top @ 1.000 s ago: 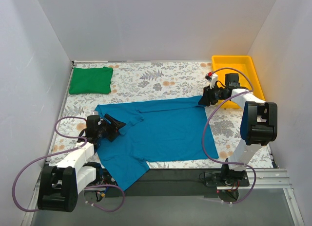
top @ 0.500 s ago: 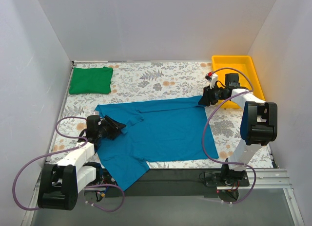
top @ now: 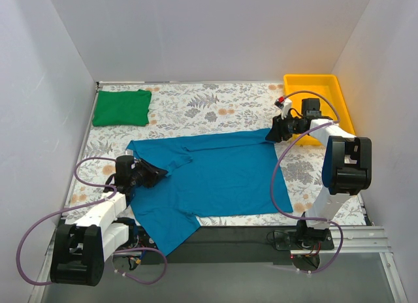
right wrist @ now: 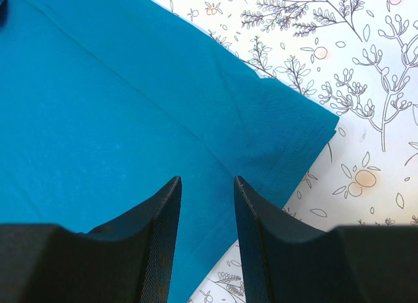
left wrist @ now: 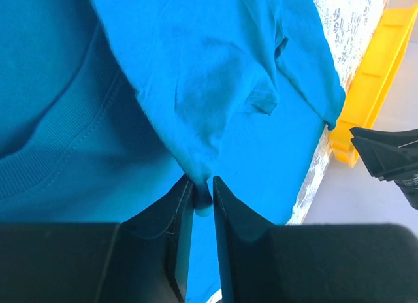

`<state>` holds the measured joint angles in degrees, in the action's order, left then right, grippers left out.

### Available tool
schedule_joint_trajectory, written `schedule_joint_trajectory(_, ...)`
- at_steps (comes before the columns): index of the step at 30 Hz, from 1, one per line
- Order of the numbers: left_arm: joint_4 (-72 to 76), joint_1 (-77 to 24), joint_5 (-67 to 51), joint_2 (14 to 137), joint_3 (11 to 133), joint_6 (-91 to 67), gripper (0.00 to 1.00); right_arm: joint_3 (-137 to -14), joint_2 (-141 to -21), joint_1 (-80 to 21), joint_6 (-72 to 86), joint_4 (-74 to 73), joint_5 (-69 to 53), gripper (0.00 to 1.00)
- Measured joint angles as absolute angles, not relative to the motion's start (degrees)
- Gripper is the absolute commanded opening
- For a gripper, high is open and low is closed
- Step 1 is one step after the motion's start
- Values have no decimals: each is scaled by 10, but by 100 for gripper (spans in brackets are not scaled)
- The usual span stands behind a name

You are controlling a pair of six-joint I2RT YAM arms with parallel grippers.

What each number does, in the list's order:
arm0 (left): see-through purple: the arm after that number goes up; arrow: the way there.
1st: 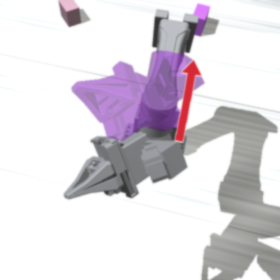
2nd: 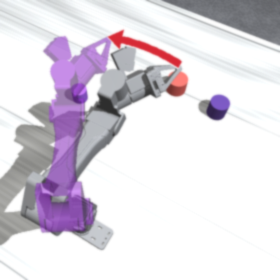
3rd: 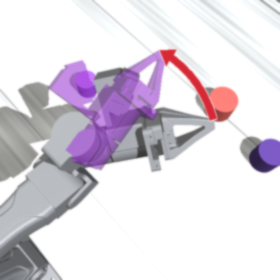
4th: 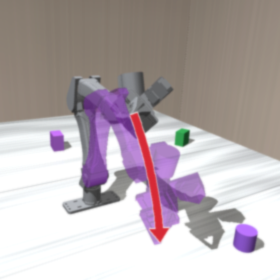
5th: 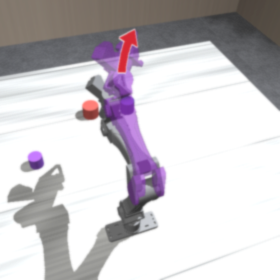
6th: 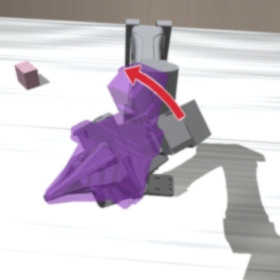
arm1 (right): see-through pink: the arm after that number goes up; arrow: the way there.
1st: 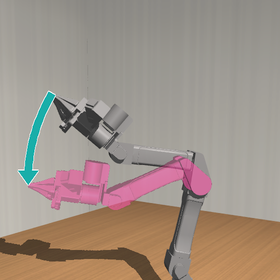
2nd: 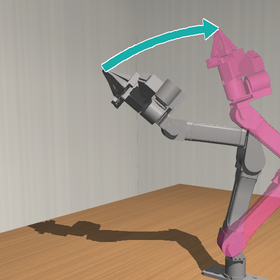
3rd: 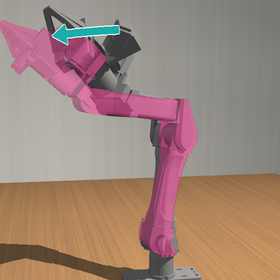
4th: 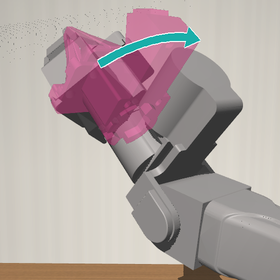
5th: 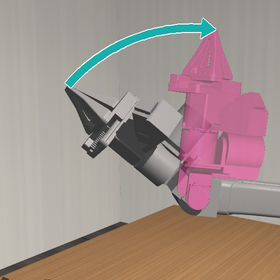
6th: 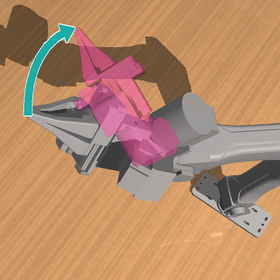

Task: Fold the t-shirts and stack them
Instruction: Fold the tshirt

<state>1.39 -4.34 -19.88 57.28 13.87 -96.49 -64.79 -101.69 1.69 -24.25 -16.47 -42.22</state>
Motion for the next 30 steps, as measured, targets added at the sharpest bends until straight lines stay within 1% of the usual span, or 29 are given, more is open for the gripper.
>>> schedule_joint_trajectory(6,10,-43,-203,572,139,-965,13,-648,-1017,17,-243,-165,-427,45)
schedule_joint_trajectory(12,6,-43,-204,564,139,-969,13,-648,-1017,3,-244,-168,-448,45)
schedule_joint_trajectory(16,5,-43,-206,564,139,-969,12,-657,-1016,-62,-252,-181,-453,46)
schedule_joint_trajectory(22,-2,-43,-211,564,139,-969,12,-717,-1026,-214,-256,-201,-465,46)
schedule_joint_trajectory(26,-3,-43,-215,564,139,-969,12,-803,-1086,-299,-226,-199,-485,46)
schedule_joint_trajectory(30,-5,-43,-220,564,139,-969,12,-867,-1162,-341,-161,-195,-481,46)
